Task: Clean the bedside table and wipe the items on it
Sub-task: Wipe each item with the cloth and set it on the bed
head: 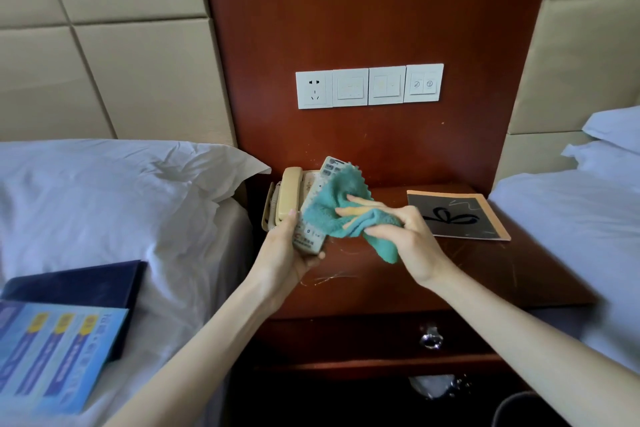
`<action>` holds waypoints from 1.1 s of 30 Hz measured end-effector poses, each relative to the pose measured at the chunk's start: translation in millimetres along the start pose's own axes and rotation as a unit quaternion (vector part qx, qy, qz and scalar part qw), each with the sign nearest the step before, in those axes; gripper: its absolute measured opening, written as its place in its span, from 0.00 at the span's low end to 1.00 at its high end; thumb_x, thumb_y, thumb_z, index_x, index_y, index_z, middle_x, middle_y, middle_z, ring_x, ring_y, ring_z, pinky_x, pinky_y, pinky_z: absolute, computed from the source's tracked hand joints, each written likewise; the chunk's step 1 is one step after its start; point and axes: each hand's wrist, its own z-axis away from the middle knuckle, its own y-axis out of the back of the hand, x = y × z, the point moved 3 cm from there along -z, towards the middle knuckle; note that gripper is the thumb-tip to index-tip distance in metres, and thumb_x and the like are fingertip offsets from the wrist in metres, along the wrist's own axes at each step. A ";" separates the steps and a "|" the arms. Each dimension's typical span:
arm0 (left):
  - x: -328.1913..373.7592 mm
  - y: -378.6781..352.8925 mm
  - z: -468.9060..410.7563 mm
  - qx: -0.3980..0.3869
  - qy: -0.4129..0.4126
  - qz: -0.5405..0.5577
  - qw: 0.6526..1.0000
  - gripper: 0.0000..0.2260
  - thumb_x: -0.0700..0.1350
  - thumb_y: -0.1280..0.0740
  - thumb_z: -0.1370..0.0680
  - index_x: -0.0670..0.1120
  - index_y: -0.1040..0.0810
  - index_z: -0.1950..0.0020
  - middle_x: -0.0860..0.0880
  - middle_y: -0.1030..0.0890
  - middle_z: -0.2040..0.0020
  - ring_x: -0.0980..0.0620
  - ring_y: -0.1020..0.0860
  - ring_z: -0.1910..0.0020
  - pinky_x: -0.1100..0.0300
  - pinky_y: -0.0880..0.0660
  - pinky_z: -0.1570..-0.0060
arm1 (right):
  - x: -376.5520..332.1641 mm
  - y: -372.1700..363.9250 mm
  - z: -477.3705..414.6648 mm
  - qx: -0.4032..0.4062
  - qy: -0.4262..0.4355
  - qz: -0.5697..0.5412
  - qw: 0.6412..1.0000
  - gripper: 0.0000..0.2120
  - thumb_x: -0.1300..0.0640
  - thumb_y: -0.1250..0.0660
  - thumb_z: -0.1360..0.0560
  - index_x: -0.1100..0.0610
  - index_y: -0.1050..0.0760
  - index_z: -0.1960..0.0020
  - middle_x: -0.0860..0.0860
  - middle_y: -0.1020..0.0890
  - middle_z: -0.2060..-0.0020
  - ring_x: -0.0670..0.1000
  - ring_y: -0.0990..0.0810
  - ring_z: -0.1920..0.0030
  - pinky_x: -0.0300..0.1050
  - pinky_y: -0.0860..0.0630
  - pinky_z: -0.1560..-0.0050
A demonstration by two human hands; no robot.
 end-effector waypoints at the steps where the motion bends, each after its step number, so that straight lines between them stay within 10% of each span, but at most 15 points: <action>1: 3.5 -0.6 0.4 -0.003 -0.006 -0.002 1.000 0.18 0.52 0.48 0.17 0.43 0.25 0.41 0.42 0.21 0.59 0.53 0.23 0.70 0.64 0.29 0.78 | 4.0 8.0 0.2 0.036 -0.017 -0.017 0.999 0.14 0.62 0.36 0.32 0.54 0.15 0.51 0.50 0.16 0.45 0.45 0.22 0.39 0.37 0.28 0.39; 5: 20.3 2.6 0.8 -0.016 -0.053 -0.046 0.997 0.19 0.52 0.49 0.17 0.41 0.25 0.40 0.42 0.20 0.61 0.53 0.22 0.71 0.64 0.28 0.76 | 23.7 46.4 6.0 0.209 -0.101 -0.067 0.970 0.11 0.63 0.35 0.27 0.55 0.16 0.64 0.54 0.15 0.64 0.52 0.16 0.61 0.47 0.25 0.56; 10: 14.6 11.9 3.3 -0.001 -0.050 -0.101 0.994 0.18 0.53 0.45 0.18 0.43 0.23 0.42 0.42 0.18 0.59 0.52 0.20 0.67 0.63 0.27 0.74 | 37.8 65.5 7.1 0.292 -0.175 -0.143 0.929 0.07 0.60 0.34 0.25 0.56 0.18 0.59 0.52 0.14 0.64 0.51 0.15 0.63 0.48 0.24 0.57; 21: 30.0 65.5 12.6 0.053 -0.068 -0.395 0.914 0.06 0.48 0.36 0.21 0.48 0.22 0.49 0.52 0.18 0.66 0.57 0.22 0.70 0.66 0.29 0.74 | 36.5 51.6 -10.5 0.318 -0.212 -0.153 0.911 0.05 0.54 0.34 0.24 0.53 0.24 0.58 0.45 0.17 0.72 0.43 0.18 0.73 0.35 0.27 0.78; 33: 128.9 172.3 72.7 0.140 0.007 -0.578 0.804 0.04 0.42 0.35 0.22 0.43 0.28 0.53 0.43 0.19 0.60 0.48 0.24 0.65 0.62 0.28 0.66 | 34.1 -13.9 -49.1 0.240 -0.225 -0.140 0.934 0.04 0.54 0.33 0.25 0.53 0.24 0.58 0.51 0.18 0.61 0.49 0.18 0.64 0.40 0.25 0.69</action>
